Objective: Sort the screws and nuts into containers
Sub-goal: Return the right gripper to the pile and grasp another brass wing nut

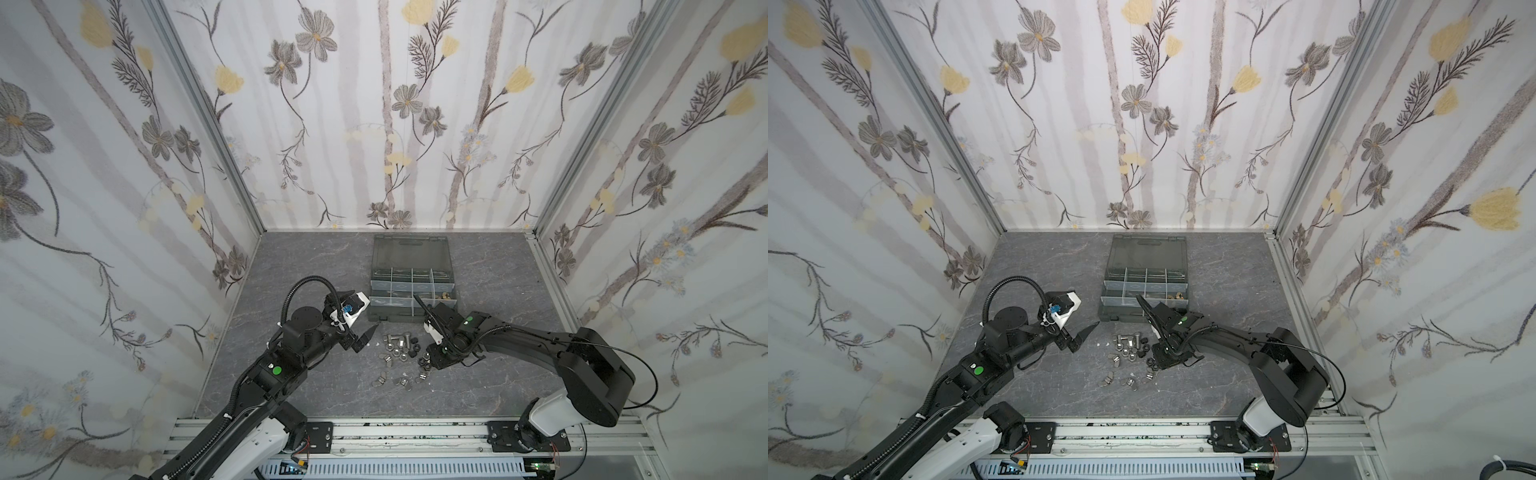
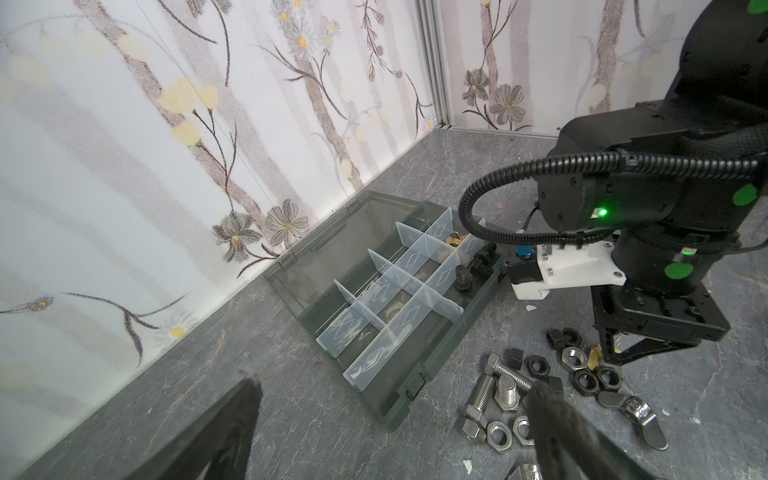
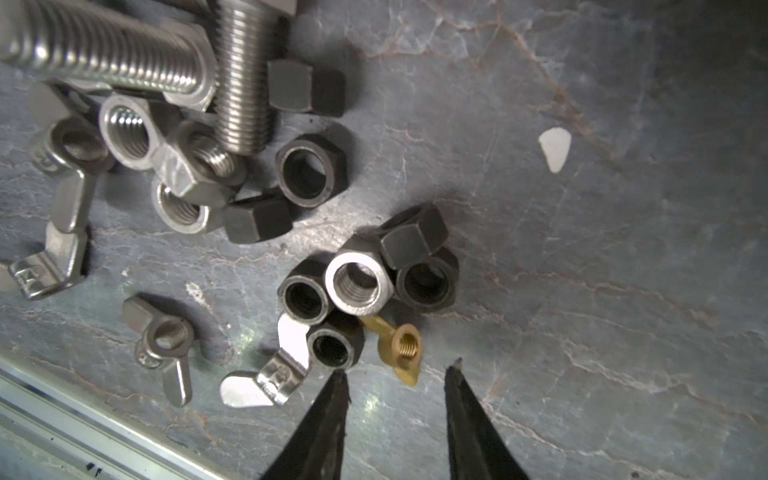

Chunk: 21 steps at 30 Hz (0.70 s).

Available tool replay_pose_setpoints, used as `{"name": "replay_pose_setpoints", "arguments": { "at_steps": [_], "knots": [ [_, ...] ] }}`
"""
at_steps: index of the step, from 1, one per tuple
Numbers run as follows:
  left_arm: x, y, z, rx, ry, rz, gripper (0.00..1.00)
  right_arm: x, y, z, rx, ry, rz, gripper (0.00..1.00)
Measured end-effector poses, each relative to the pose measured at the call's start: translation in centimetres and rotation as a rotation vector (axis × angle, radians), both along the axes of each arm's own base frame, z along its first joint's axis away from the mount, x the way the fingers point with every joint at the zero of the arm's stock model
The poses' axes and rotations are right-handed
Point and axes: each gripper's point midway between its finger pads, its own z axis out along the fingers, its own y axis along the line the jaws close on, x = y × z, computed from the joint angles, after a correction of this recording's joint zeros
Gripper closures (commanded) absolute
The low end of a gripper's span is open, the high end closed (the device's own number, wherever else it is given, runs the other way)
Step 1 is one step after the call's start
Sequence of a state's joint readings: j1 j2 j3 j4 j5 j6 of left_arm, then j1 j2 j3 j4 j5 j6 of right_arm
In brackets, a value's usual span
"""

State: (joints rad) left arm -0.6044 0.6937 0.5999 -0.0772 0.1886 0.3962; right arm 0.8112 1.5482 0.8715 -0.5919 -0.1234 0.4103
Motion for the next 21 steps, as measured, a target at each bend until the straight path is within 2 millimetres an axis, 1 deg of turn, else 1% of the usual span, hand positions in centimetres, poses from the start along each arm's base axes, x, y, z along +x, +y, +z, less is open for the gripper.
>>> {"name": "replay_pose_setpoints", "arguments": {
  "at_steps": [8, 10, 16, 21],
  "knots": [
    [0.0, 0.0, 0.0, 0.000, 0.000, 0.000, 0.00, 0.4, 0.0, -1.0, -0.025, -0.002, -0.003, 0.70],
    [0.0, 0.0, 0.0, 0.000, -0.001, 0.000, 0.00, 0.5, 0.0, -1.6, -0.036, 0.005, -0.001, 0.73],
    [0.0, 0.0, 0.0, 0.000, -0.002, 0.000, 0.00, 0.7, 0.2, -1.8, -0.044, 0.004, 0.008, 0.76],
    [0.0, 0.0, 0.0, 0.000, -0.002, 0.000, 0.00, 0.7, 0.3, -1.8, -0.040, 0.007, 0.024, 0.84]
  ]
}}
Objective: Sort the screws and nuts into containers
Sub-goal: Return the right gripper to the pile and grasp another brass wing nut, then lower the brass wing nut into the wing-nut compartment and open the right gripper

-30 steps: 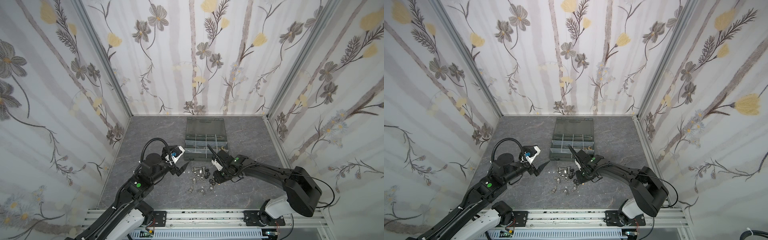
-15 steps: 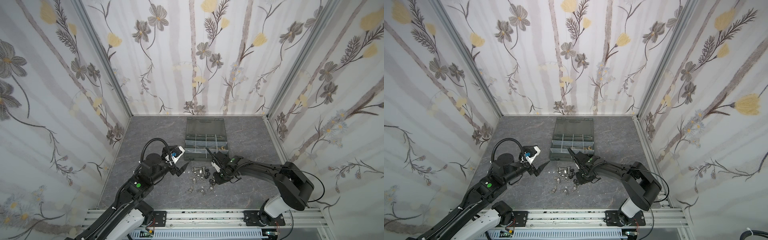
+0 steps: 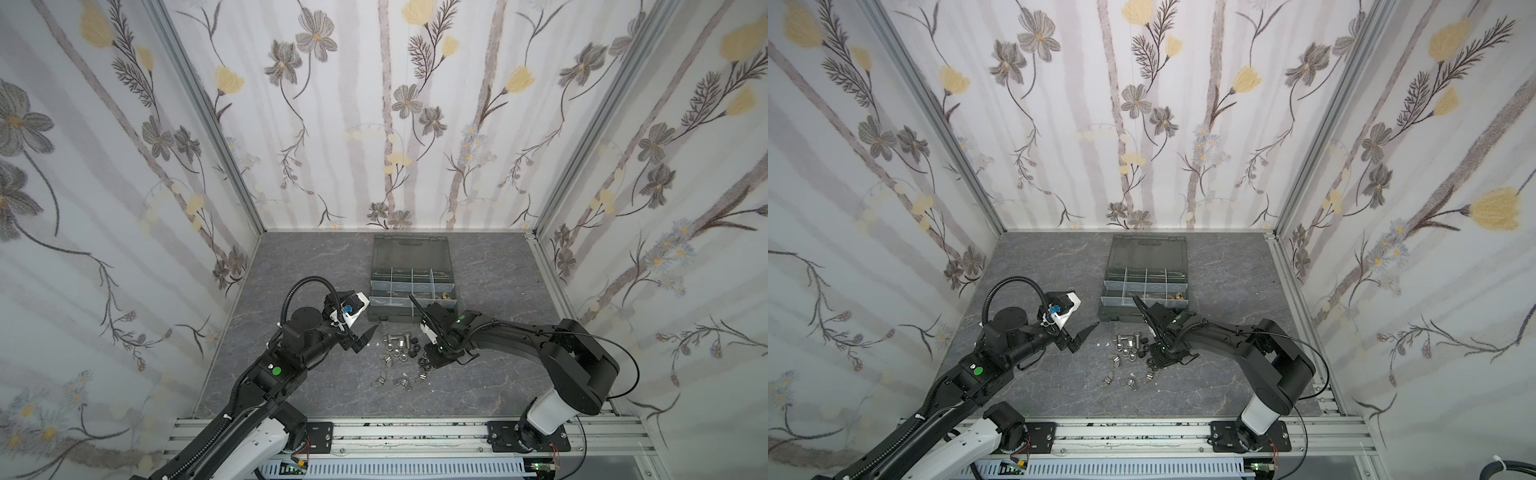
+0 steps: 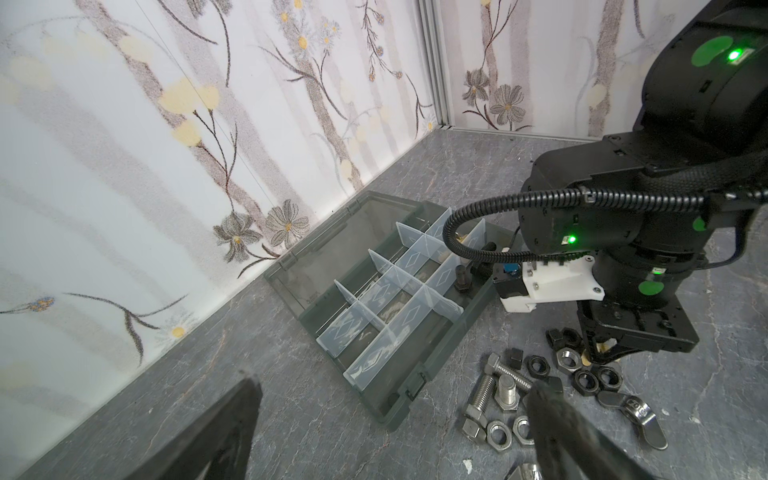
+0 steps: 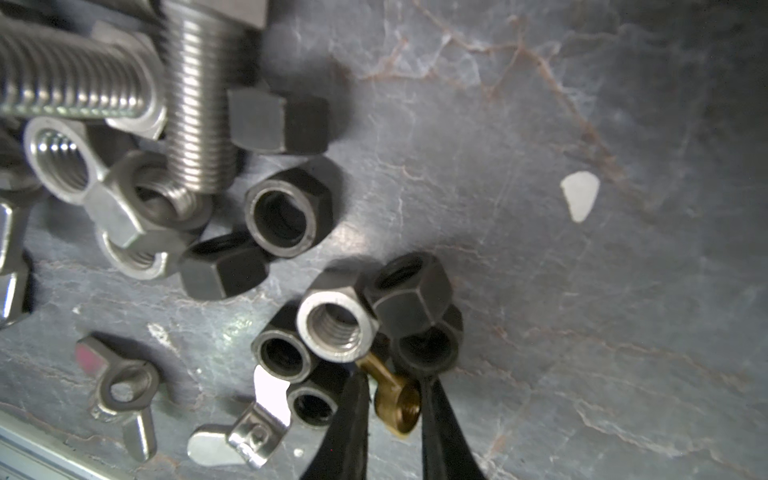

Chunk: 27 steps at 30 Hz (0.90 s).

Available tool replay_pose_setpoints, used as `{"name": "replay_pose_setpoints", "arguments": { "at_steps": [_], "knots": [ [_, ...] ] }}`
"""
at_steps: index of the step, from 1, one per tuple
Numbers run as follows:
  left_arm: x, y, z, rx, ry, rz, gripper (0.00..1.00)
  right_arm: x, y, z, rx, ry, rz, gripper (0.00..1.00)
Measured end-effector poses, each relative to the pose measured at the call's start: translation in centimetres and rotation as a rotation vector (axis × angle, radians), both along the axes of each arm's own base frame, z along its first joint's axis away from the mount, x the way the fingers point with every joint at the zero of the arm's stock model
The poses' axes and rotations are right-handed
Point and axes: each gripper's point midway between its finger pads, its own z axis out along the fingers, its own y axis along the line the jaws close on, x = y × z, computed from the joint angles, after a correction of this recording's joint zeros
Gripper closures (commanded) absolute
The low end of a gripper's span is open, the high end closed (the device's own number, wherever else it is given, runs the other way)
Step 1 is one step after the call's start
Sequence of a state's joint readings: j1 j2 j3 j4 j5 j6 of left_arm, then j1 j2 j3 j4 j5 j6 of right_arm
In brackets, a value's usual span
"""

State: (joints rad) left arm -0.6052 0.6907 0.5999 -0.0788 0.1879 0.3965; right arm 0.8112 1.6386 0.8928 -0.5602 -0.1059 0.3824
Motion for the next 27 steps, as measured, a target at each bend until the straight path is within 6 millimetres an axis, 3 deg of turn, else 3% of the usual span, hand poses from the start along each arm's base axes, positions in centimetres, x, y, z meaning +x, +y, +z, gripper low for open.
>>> {"name": "replay_pose_setpoints", "arguments": {
  "at_steps": [8, 11, 18, 22, 27],
  "knots": [
    [0.0, 0.0, 0.0, -0.001, -0.001, -0.001, 0.00, 0.0, -0.7, 0.6, -0.012, -0.001, -0.008, 0.88],
    [0.0, 0.0, 0.1, -0.003, -0.004, -0.002, 0.00, 1.0, -1.1, 2.2, 0.006, -0.024, -0.034, 0.88],
    [-0.1, 0.0, 0.3, -0.006, -0.009, -0.002, 0.00, 5.7, -1.5, 6.9, 0.065, -0.119, -0.095, 0.87],
    [-0.1, 0.0, 0.4, -0.007, -0.012, -0.001, 0.00, 10.2, -1.9, 10.1, 0.088, -0.198, -0.131, 0.87],
    [-0.2, 0.1, 0.3, -0.008, -0.014, 0.001, 0.00, 15.3, -2.7, 11.2, 0.067, -0.260, -0.158, 0.87]
  ]
}}
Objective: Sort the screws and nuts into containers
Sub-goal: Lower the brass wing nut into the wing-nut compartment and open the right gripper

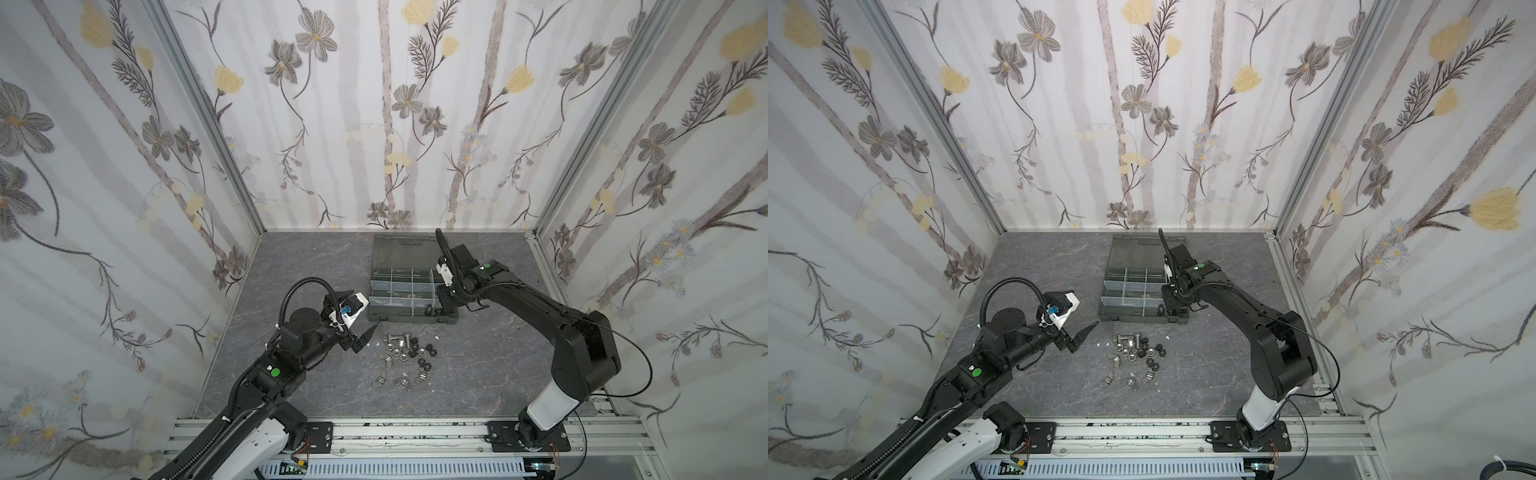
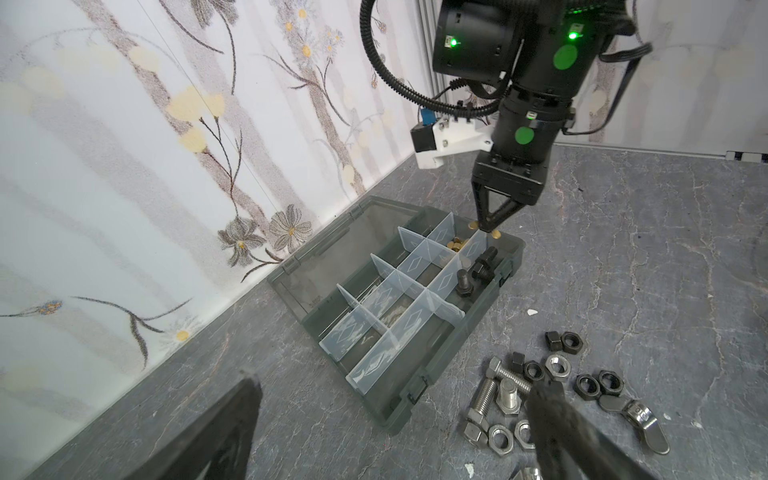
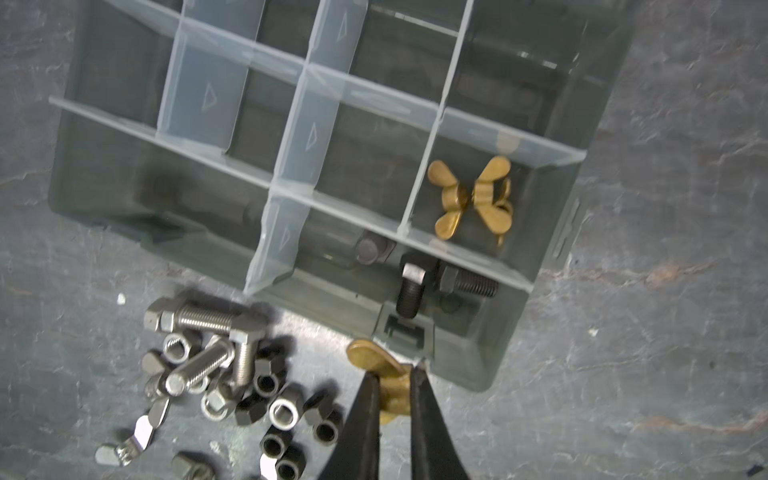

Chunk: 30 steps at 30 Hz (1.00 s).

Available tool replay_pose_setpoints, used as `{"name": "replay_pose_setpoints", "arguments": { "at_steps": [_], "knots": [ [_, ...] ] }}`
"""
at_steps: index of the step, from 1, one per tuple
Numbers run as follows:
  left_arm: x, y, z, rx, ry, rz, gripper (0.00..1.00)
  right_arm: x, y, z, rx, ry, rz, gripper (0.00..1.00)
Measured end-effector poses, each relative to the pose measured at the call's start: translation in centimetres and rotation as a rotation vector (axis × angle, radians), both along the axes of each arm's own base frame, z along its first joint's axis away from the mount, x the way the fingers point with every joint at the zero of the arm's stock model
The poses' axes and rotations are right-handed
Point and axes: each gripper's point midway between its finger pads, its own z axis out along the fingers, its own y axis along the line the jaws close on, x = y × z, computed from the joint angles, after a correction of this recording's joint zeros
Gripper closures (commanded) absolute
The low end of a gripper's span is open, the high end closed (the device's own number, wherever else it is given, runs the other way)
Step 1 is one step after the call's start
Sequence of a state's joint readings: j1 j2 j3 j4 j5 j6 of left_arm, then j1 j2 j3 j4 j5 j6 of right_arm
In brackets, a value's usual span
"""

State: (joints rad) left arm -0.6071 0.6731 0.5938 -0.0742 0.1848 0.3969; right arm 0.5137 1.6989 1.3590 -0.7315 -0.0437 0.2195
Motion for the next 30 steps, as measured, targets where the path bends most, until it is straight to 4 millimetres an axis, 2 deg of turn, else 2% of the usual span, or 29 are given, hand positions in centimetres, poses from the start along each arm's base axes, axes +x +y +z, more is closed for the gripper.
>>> {"name": "replay_pose_setpoints", "arguments": {
  "at_steps": [3, 8, 11, 16, 18, 24, 28, 30],
  "knots": [
    [-0.1, 0.1, -0.2, 0.001, 0.002, 0.000, 0.00, 2.0, -0.3, -0.7, -0.031, -0.007, 0.006, 0.87],
    [-0.1, 0.1, -0.2, 0.001, 0.002, 0.000, 0.00, 4.1, -1.4, -2.8, -0.088, 0.005, 0.003, 0.87],
    [0.0, 0.0, -0.3, 0.005, 0.007, 0.000, 0.00, 4.9, -1.9, -3.8, -0.107, 0.015, -0.003, 0.83],
    [0.0, 0.0, -0.4, 0.007, 0.010, 0.000, 0.00, 5.5, -2.1, -4.3, -0.126, 0.007, 0.001, 0.75],
    [0.0, 0.0, -0.4, 0.007, 0.010, 0.000, 0.00, 5.6, -2.1, -4.2, -0.130, 0.003, 0.005, 0.72],
    [0.0, 0.0, -0.3, 0.007, 0.011, 0.000, 0.00, 5.6, -2.2, -3.9, -0.130, -0.003, 0.007, 0.72],
    [0.0, 0.0, -0.2, 0.009, 0.007, 0.000, 0.00, 5.0, -2.2, -1.8, -0.113, -0.037, 0.010, 0.68],
    [0.0, 0.0, -0.2, 0.010, 0.006, -0.001, 0.00, 4.0, -1.9, -1.0, -0.109, -0.046, 0.021, 0.66]
  ]
}}
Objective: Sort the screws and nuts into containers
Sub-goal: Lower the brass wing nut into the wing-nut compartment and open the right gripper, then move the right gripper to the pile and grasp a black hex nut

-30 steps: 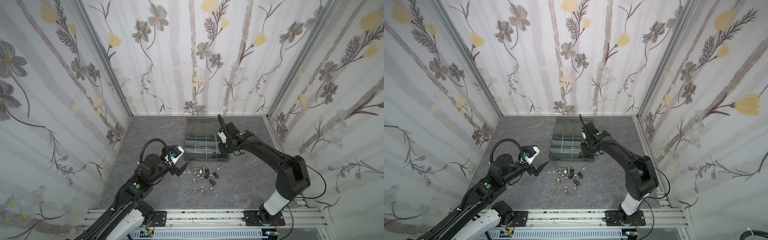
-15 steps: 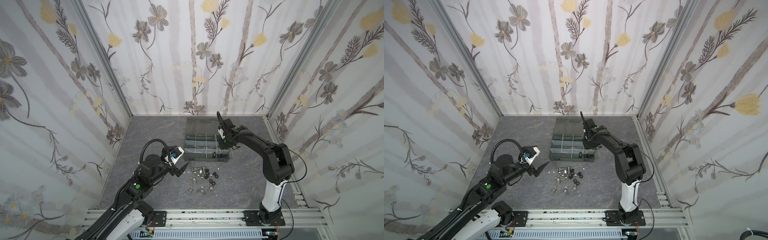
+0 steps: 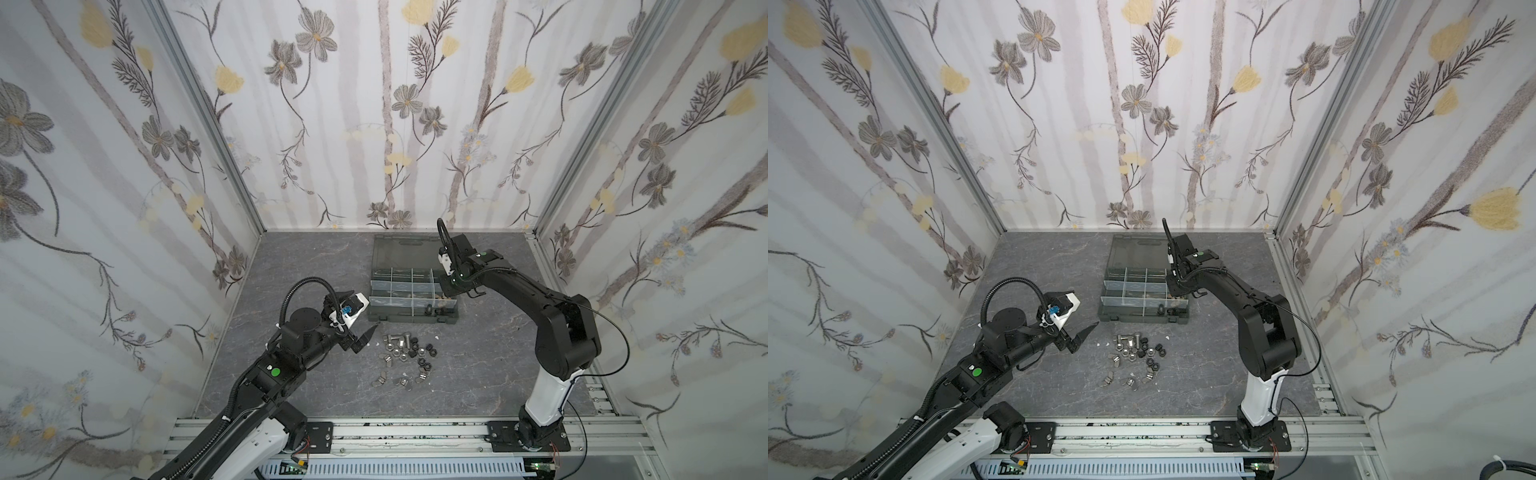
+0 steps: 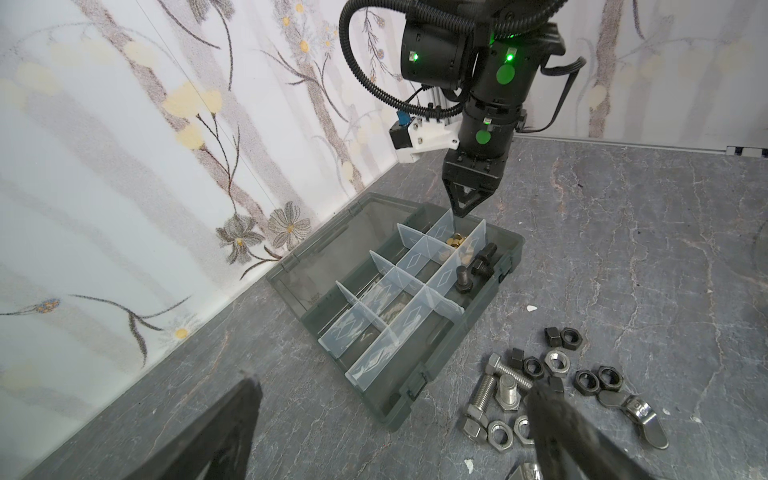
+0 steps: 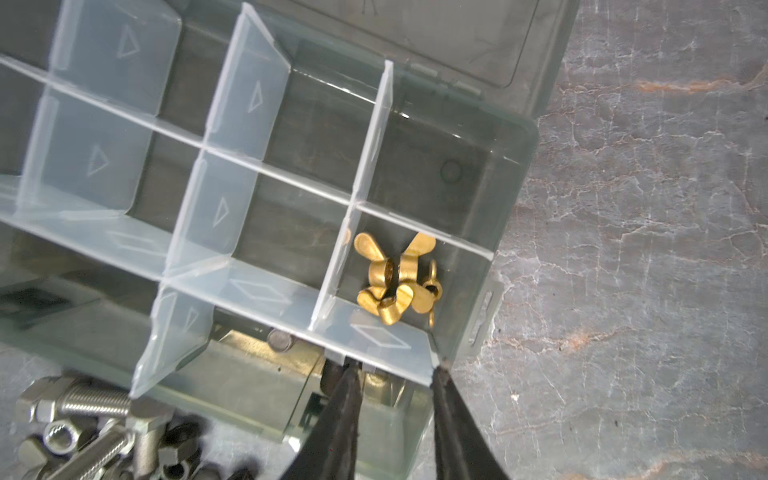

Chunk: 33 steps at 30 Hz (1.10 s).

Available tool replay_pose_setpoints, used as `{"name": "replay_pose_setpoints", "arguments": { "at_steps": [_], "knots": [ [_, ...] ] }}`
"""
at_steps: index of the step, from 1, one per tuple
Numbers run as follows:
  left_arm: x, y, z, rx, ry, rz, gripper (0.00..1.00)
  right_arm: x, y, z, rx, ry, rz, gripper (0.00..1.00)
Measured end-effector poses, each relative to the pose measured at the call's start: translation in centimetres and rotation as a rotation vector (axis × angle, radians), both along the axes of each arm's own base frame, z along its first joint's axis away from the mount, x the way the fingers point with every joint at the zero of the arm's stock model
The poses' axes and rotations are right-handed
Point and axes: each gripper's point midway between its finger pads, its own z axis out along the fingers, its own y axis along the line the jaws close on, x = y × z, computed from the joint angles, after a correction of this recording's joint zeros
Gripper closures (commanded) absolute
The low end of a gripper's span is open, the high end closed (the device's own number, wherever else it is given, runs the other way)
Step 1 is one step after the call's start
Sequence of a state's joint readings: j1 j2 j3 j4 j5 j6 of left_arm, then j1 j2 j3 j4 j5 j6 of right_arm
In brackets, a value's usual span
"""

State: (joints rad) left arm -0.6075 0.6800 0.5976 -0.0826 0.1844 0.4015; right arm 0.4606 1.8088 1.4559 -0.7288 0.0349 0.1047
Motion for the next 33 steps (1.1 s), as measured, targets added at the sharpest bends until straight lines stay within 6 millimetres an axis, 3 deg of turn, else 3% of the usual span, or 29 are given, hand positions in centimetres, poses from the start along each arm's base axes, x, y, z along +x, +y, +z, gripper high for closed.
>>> {"name": "replay_pose_setpoints", "arguments": {
  "at_steps": [4, 11, 19, 26, 33],
  "knots": [
    [0.2, -0.2, -0.3, 0.008, 0.008, -0.001, 0.00, -3.1, 1.5, -0.6, 0.016, 0.055, 0.033, 0.60],
    [0.3, -0.3, -0.3, 0.008, 0.001, -0.005, 0.00, -10.6, 5.3, -2.5, 0.017, 0.138, 0.125, 0.53],
    [-0.2, -0.4, -0.2, 0.000, -0.010, -0.018, 0.00, -14.6, 5.8, -6.3, -0.018, 0.200, 0.165, 0.52],
    [-0.3, -0.3, -0.4, 0.003, -0.007, -0.019, 0.00, -14.8, 6.1, -7.8, -0.013, 0.206, 0.167, 0.59],
    [-0.4, -0.3, -0.6, 0.013, -0.003, -0.021, 0.00, -14.5, 6.7, -8.9, -0.008, 0.212, 0.169, 0.73]
  ]
}}
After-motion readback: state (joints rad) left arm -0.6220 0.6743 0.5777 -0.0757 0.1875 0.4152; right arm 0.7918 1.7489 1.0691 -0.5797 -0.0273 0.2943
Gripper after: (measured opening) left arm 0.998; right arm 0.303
